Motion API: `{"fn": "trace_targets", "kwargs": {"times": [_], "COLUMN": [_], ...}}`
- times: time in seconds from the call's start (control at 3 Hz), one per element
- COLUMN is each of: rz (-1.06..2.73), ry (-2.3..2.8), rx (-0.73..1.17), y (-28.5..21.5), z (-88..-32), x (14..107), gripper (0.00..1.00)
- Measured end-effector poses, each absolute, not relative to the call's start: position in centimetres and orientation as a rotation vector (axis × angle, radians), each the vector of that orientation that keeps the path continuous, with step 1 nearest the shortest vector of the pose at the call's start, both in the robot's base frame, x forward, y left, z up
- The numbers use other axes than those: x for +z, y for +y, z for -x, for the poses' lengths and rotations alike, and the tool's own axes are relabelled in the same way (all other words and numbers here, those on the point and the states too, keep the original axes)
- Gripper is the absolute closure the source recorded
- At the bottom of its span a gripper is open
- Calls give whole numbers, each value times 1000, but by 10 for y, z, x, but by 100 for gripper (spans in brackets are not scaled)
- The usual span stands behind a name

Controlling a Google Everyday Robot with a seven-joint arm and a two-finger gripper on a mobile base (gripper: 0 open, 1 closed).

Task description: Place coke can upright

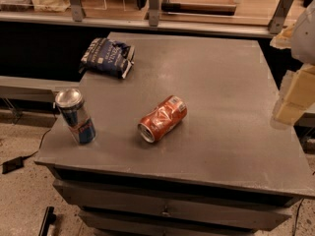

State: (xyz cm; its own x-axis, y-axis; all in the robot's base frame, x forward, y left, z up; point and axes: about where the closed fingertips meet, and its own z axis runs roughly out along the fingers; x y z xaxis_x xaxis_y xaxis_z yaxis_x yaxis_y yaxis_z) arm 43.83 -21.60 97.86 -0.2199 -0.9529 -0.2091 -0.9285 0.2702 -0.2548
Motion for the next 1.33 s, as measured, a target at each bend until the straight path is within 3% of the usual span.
{"fn": "trace_targets", "kwargs": {"times": [0.67, 1.33], "rz": [1798, 2241], "ry": [2144, 1682], "rx": [-65, 41], "y": [-202, -81], "z": [-440, -462], "x": [977, 951], "gripper": [0, 0]}}
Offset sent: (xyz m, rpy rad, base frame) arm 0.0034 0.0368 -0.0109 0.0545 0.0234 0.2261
